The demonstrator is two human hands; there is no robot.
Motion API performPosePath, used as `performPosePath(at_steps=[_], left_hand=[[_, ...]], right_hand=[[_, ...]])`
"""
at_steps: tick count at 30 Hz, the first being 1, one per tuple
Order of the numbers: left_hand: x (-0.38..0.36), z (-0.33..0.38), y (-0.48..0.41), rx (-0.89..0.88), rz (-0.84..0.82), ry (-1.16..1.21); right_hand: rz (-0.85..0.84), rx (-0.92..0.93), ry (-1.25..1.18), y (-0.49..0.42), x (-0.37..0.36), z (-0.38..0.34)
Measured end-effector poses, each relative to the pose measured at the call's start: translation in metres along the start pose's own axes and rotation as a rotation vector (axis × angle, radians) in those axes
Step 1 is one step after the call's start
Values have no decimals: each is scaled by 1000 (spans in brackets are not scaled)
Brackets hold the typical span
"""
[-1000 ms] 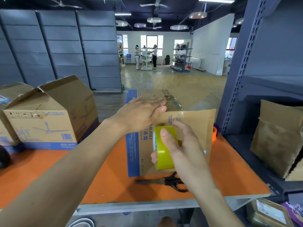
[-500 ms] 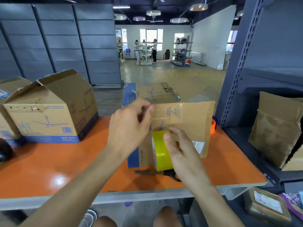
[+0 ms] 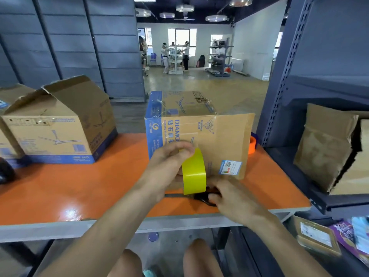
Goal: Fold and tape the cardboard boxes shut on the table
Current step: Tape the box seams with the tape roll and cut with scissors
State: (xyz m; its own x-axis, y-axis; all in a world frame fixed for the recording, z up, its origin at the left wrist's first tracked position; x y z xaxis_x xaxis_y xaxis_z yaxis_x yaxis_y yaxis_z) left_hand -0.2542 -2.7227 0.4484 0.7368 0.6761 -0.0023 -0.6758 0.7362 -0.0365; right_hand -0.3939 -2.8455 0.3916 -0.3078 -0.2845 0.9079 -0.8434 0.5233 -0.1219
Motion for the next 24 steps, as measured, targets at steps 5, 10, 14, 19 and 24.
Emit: performPosePath(at_steps=[5,10,14,19,24], left_hand=[[-3,3,3,13,45,47],[-4,4,-2,77,147,124],[-6,6,-2,76,150,131],[-6,5,-5,88,98,138],[-4,8,-8,136,97,195]], right_hand=[[-55,211,218,5,-1,2],[179,352,320,0,20,-4],[-153,248,419,-2,8,10],[-168,220,420,0,51,26],[-89,148,242,7,114,47]])
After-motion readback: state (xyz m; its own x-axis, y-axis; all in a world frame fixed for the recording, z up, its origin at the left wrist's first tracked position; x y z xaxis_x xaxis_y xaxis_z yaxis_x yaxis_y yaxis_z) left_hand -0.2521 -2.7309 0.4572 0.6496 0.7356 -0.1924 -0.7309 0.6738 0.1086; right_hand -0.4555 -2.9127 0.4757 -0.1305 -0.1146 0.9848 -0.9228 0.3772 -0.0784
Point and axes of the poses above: each hand's wrist, its own y-axis away from the middle knuckle, its own x-axis out of the back of the hand, z = x × y, the point moved 1 cm from there along -y, towards the middle knuckle, and after that the axes turned 3 degrees about z, right-handed, at the moved point
